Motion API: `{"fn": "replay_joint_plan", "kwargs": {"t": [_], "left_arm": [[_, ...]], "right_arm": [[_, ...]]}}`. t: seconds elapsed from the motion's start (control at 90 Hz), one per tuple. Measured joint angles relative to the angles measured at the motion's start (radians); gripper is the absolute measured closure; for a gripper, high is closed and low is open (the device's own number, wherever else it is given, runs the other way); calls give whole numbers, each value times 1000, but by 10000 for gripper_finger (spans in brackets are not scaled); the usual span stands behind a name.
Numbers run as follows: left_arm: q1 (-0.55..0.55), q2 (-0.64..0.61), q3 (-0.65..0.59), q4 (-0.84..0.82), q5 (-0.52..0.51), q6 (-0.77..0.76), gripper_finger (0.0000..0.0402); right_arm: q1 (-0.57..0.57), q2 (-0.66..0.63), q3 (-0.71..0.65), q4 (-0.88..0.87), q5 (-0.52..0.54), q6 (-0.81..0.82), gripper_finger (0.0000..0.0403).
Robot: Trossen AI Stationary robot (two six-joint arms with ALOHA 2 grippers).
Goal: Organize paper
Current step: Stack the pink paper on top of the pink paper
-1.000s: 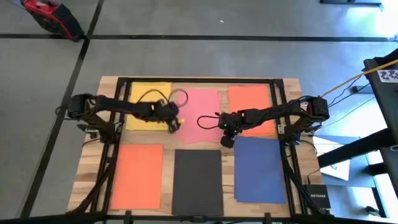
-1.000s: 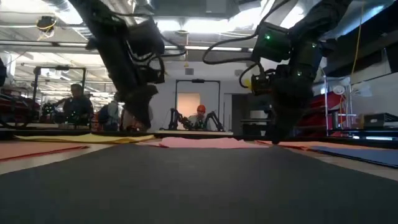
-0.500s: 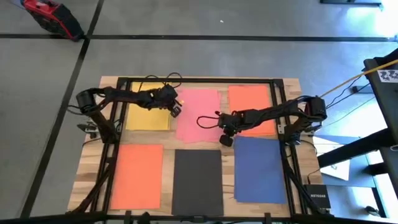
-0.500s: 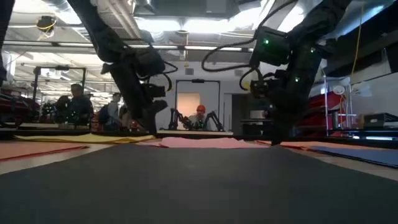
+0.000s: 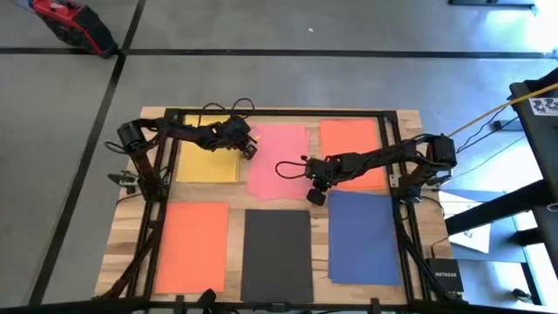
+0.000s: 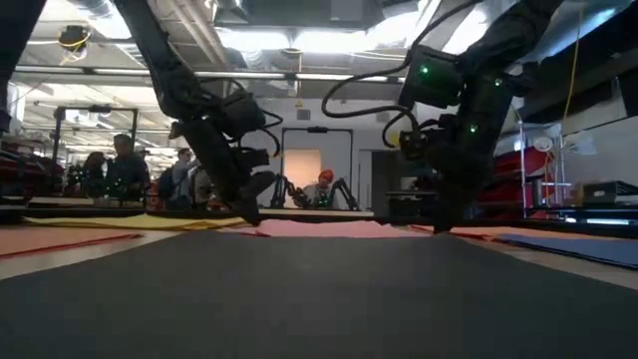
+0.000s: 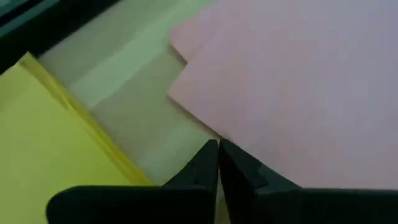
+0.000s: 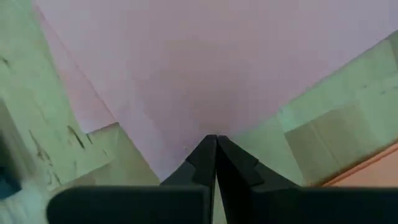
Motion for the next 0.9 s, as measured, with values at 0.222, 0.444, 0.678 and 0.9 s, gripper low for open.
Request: {"fn": "replay_joint_plan", "kwargs": {"t": [0.222, 0.444, 0.678, 0.9], "left_arm": [[14, 13, 1, 40, 12, 8, 402], [24, 17, 0, 83, 10, 22, 402], [24, 17, 0, 91, 9, 26, 402], [24, 17, 0, 107, 8, 43, 402]], "right_arm": [[0, 1, -1, 19, -37, -5, 403], [-1, 3, -1, 41, -98, -40, 403], [0, 4, -3, 73, -165, -77, 403], [1, 5, -3, 83, -168, -81, 403]]}}
